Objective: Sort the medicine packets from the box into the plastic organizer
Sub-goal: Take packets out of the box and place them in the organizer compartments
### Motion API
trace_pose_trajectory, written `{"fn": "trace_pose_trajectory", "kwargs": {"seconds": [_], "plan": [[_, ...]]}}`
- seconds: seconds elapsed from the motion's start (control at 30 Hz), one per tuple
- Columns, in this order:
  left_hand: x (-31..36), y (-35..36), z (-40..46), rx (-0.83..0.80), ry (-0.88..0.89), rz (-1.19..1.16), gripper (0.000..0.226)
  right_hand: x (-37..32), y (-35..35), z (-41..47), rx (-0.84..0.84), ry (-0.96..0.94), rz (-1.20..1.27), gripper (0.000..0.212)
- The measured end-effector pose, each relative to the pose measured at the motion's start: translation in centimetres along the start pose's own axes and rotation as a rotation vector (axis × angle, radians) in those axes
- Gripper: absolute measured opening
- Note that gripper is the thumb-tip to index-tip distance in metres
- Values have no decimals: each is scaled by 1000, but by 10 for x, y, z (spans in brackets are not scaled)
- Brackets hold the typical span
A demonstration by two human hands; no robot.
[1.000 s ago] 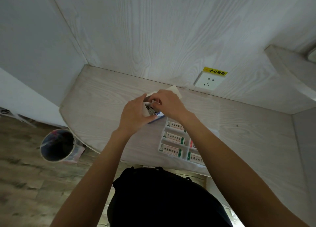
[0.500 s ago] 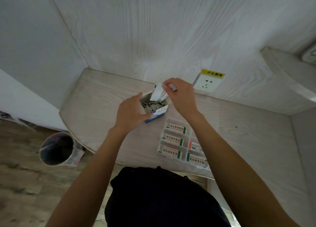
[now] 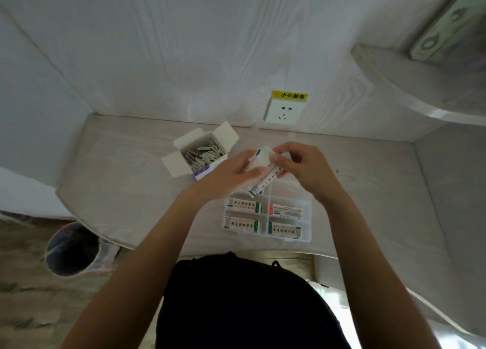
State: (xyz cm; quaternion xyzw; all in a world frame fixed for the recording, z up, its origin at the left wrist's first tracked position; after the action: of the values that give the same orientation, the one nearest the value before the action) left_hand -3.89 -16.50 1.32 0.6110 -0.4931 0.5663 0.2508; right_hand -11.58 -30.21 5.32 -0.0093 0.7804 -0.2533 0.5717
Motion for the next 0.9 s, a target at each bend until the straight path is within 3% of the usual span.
{"fn": "trace_pose_trajectory", "kwargs": {"seconds": [0.1,0.23,0.37,0.53,0.73,0.83,0.9], "plan": [[-10,29,5,-70,-66,-169,34,23,-8,-12,81,62,10,12],[-9,56,10,-96,-39,-76,20,44,-14,-29,163,92,29,12],[-11,70,12,-108,-61,-82,22,54,-15,-36,192,82,-82,3],[-14,72,9,-67,-146,-229,25,61,-17,-37,252,84,38,6],[-28,55,2,21,-191,-314,26,63,-8,-33,110,118,276,6],[-34,45,-1,79,-186,-282,25,67,-3,-33,44,123,267,8],[-38,40,-1,117,-178,-255,26,69,-3,-32,88,107,225,3]]}}
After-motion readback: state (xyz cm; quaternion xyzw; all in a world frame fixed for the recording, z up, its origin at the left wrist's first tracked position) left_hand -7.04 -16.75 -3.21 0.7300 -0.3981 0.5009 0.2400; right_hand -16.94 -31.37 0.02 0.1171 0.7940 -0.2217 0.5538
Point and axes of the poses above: each hand's wrist, its own z-axis towards the middle knuckle, its own y-axis out of the palm, x = y × z, the point moved 4 cm from there along z, towards the middle knuckle, and after that the axes turned 4 degrees about y, right-handed, at the moved point
